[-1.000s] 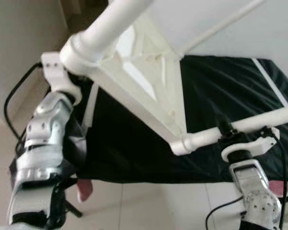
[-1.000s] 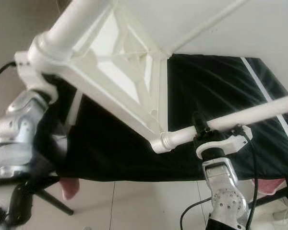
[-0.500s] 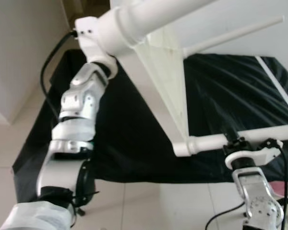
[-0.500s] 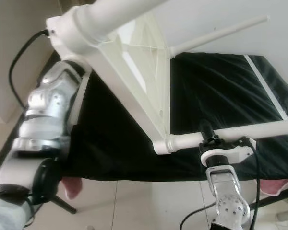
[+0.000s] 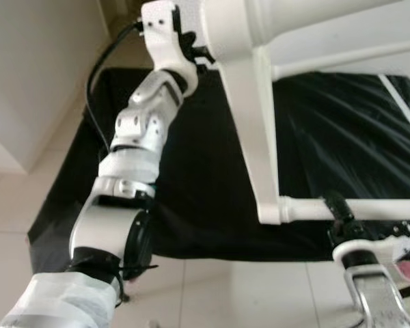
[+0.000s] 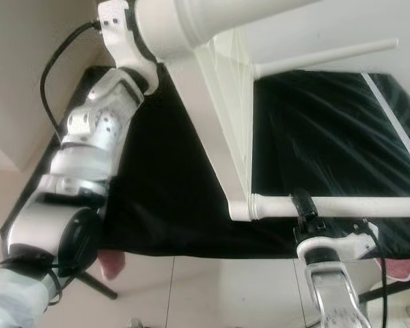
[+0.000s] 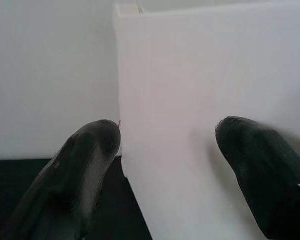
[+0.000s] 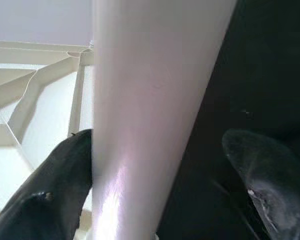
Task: Building children table
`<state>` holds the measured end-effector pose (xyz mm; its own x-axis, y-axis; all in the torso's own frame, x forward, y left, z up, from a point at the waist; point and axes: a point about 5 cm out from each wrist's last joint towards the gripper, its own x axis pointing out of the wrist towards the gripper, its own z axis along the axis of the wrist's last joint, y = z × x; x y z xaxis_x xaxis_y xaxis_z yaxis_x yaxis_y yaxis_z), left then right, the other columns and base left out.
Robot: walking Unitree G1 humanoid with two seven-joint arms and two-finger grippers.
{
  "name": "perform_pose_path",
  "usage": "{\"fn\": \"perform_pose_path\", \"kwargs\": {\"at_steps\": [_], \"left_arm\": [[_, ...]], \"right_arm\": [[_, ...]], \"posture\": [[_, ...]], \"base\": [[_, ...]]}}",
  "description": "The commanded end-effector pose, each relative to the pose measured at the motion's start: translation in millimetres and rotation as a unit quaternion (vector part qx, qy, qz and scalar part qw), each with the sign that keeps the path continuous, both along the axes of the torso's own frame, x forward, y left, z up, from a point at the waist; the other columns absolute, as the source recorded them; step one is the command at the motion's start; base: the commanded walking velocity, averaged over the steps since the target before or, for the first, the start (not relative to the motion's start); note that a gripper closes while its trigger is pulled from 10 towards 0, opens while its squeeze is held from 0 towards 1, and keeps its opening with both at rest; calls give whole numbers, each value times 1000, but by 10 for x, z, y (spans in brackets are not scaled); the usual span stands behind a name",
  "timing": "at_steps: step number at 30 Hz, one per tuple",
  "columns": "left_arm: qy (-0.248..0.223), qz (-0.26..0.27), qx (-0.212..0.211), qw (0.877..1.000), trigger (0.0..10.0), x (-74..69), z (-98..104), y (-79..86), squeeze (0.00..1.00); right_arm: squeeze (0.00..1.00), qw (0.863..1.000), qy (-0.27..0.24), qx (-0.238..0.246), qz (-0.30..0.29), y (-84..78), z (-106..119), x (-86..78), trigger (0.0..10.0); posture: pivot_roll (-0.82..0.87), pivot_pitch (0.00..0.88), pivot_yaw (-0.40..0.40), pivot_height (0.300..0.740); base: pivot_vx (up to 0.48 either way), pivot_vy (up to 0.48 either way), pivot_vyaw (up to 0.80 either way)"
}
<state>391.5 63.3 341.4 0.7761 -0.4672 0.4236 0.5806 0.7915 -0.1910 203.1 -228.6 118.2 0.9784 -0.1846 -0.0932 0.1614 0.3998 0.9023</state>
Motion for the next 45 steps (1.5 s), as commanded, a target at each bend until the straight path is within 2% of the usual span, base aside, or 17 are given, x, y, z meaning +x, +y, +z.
{"fn": "perform_pose_path", "kwargs": {"at_steps": [1, 4, 5, 8, 9, 11, 15, 18, 19, 24, 25, 26, 29, 34, 38, 40, 45], "left_arm": [[-10, -20, 9, 1000, 10000, -2, 18, -36, 0], [-25, -29, 13, 999, 10000, -15, 117, -81, 0], [-28, -30, 13, 999, 10000, -18, 142, -91, 0], [-32, -33, 13, 999, 10000, -18, 174, -98, 0], [-37, -37, 15, 999, 10000, -13, 216, -112, 0], [-37, -37, 15, 999, 10000, -13, 216, -112, 0], [-43, -39, 20, 998, 10000, -7, 250, -133, 0], [-42, -40, 19, 998, 10000, -4, 251, -131, 0], [-40, -44, 22, 998, 10000, -1, 220, -153, 0], [-37, -47, 27, 998, 10000, 6, 185, -163, 0], [-35, -46, 31, 998, 10000, 12, 149, -153, 0], [-35, -46, 31, 998, 10000, 12, 149, -153, 0], [-31, -51, 40, 997, 10000, 10, 60, -136, 0], [-28, -52, 57, 997, 10000, 2, -59, -109, 0], [-24, -52, 65, 996, 10000, -13, -155, -55, 0], [-25, -53, 82, 995, 10000, -75, -314, 38, 0], [-25, -27, 98, 995, 10000, -121, -479, 125, 0]], "right_arm": [[1000, 996, 41, 73, -18, 193, -252, -141, 10000], [1000, 998, 39, 33, -28, 146, -290, -420, 10000], [0, 999, 30, 16, -24, 143, -280, -477, 10000], [0, 999, 27, 10, -27, 143, -288, -551, 10000], [0, 999, 22, 15, -32, 137, -297, -683, 10000], [0, 999, 22, 15, -32, 137, -297, -683, 10000], [0, 998, 29, -36, -42, 147, -206, -848, 10000], [0, 997, 35, -51, -48, 138, -188, -875, 10000], [0, 992, 35, -106, -55, 72, -119, -890, 10000], [0, 987, 19, -144, -73, -15, 1, -884, 10000], [0, 978, 2, -184, -95, -108, 163, -838, 10000], [0, 978, 2, -184, -95, -108, 163, -838, 10000], [0, 959, -28, -259, -114, -221, 504, -640, 10000], [0, 942, -53, -304, -129, -269, 722, -429, 10000], [0, 938, -57, -317, -129, -276, 753, -297, 10000], [0, 928, -56, -345, -126, -289, 753, -90, 10000], [0, 922, -44, -361, -133, -345, 736, 60, 10000]], "posture": [[-68, 127, 29, 740], [-68, 139, 38, 740], [-71, 143, 45, 740], [-74, 146, 53, 740], [-79, 149, 65, 740], [-79, 149, 65, 740], [-94, 154, 76, 740], [-102, 155, 81, 740], [-106, 155, 83, 740], [-113, 152, 84, 740], [-113, 150, 84, 740], [-113, 150, 84, 740], [-113, 144, 78, 740], [-102, 132, 60, 740], [-91, 122, 48, 740], [-77, 117, 35, 740], [-56, 108, 17, 740]], "base": [[0, 0, 0], [0, 0, 0], [0, 0, 0], [0, 0, 0], [0, 0, 0], [0, 0, 0], [0, 0, 0], [0, 0, 0], [0, 0, 0], [0, 0, 0], [0, 0, 0], [0, 0, 0], [0, 0, 0], [0, 0, 0], [0, 0, 0], [0, 0, 0], [0, 0, 0]]}}
